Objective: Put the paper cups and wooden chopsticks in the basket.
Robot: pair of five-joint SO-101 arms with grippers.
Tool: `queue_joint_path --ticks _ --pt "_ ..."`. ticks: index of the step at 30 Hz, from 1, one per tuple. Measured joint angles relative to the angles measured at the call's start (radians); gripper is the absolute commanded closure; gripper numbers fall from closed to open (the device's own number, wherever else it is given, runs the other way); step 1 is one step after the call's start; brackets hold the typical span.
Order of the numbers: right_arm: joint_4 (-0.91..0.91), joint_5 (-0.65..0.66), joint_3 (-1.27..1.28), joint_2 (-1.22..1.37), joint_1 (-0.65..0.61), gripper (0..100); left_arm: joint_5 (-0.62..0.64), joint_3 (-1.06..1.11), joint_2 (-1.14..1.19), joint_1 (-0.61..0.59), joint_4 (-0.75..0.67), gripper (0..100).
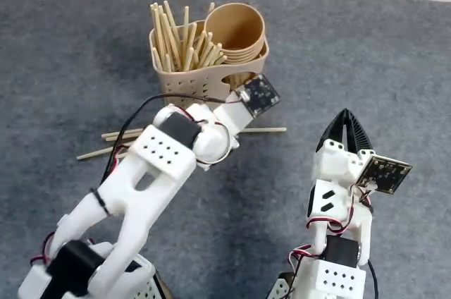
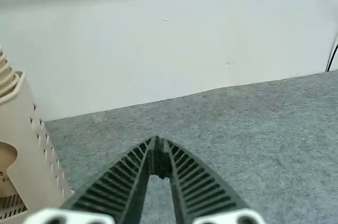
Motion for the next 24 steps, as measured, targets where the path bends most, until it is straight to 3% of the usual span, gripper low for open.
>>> queue_joint_path --ticks 6,24 --pt "0.0 0.0 0.0 0.0 -0.002 99.2 0.058 -0.014 -0.12 0.0 -0.002 99" --pt "0.0 0.0 0.0 0.0 -0.002 99.2 0.107 -0.483 -0.249 0.0 -0.064 99"
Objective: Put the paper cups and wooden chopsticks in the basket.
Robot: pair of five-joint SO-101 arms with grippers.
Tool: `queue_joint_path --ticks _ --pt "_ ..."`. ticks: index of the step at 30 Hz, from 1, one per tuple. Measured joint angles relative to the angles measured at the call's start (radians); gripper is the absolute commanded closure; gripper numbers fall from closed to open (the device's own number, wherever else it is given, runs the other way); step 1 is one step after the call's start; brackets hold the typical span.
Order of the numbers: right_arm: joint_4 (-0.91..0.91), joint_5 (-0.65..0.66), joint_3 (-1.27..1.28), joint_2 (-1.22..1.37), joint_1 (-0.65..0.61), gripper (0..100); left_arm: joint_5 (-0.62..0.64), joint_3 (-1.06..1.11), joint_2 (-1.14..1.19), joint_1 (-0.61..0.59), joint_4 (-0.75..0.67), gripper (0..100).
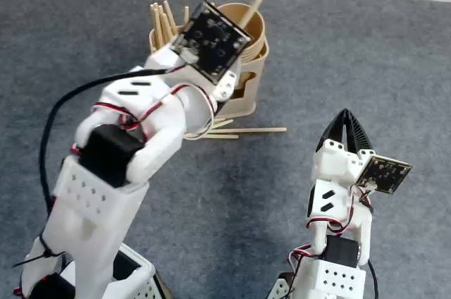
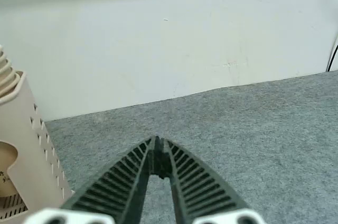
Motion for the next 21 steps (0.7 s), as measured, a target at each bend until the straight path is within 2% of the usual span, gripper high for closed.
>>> queue_joint_path --ticks 6,14,21 --pt "0.0 0.0 0.0 0.0 0.0 99.2 0.0 -0.094 -0.002 0.0 -0.077 99" --pt "0.0 0.0 0.0 0.0 0.0 99.2 0.0 -0.106 -0.044 -0.003 -0.163 99" --pt "0.0 0.0 0.0 0.0 0.0 99.2 0.038 -0.106 -0.167 -0.083 -0.173 99"
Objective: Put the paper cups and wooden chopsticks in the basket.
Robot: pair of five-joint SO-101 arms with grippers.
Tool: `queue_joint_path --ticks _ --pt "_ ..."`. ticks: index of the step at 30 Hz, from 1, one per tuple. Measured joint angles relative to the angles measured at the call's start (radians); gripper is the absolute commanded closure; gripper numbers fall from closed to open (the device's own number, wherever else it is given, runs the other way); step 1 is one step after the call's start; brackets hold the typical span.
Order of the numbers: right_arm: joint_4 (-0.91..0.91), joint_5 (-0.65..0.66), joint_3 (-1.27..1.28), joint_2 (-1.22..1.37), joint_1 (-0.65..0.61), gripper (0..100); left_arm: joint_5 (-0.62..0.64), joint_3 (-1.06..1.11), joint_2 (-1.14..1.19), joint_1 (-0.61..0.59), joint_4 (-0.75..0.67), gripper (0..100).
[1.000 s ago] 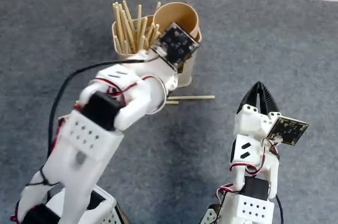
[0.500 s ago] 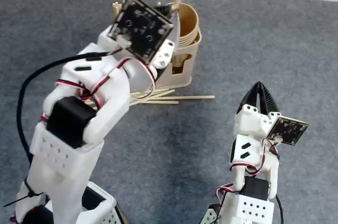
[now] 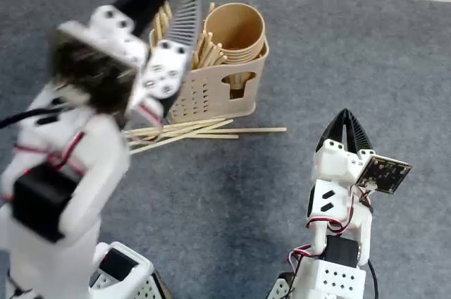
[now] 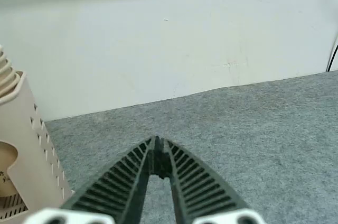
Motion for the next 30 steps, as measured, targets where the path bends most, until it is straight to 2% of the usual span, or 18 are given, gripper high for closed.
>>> queue_joint_path --ticks 5,9,16,23,30 --pt "0.0 0.0 0.0 0.0 0.0 99.2 0.16 0.026 -0.028 -0.143 -0.069 99" --pt "0.0 0.0 0.0 0.0 0.0 99.2 0.272 0.184 -0.031 -0.216 -0.256 99" --pt "0.0 0.0 0.0 0.0 0.0 99.2 0.298 0.42 -0.023 -0.229 -0.549 99" --pt "0.0 0.0 0.0 0.0 0.0 99.2 0.298 0.448 -0.02 -0.23 -0.589 99" --pt "0.0 0.0 0.0 0.0 0.0 99.2 0.298 0.45 0.14 -0.23 -0.589 99"
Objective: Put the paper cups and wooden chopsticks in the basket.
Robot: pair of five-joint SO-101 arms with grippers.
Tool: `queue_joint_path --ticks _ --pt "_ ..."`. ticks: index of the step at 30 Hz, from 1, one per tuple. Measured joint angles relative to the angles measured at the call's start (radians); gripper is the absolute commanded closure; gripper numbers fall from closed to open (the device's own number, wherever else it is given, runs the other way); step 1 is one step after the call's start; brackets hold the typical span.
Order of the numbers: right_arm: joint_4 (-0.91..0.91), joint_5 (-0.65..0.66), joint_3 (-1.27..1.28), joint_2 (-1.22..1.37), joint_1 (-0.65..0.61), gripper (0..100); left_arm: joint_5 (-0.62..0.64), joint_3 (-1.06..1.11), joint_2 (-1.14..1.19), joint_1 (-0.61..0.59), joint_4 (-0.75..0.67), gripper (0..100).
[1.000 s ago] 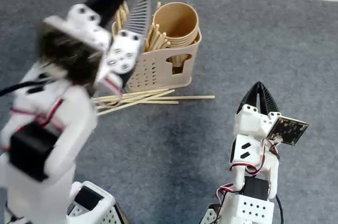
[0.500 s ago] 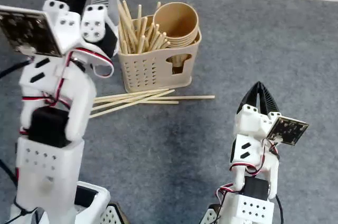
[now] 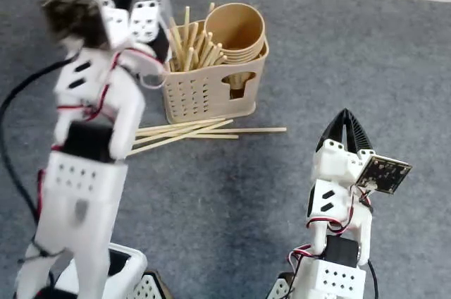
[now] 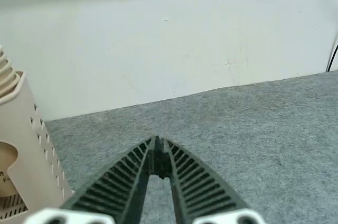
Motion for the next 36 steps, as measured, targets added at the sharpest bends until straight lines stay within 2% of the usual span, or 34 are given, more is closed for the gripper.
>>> queue_joint_path --ticks 7,12,20,30,36 --pt "0.0 0.0 0.0 0.0 -0.02 99.2 -0.002 0.023 0.041 0.005 0.08 99" --pt "0.0 0.063 0.0 0.0 -0.068 99.2 -0.081 0.025 0.049 0.021 0.15 86" --pt "0.0 0.094 0.005 0.0 -0.086 99.2 -0.097 -0.021 0.049 0.034 0.315 86" --pt "-0.002 0.103 0.005 0.0 -0.089 99.2 -0.098 -0.296 0.049 0.034 0.681 86" --pt "-0.002 0.103 0.005 0.0 -0.089 99.2 -0.1 -0.339 0.049 0.034 0.893 86"
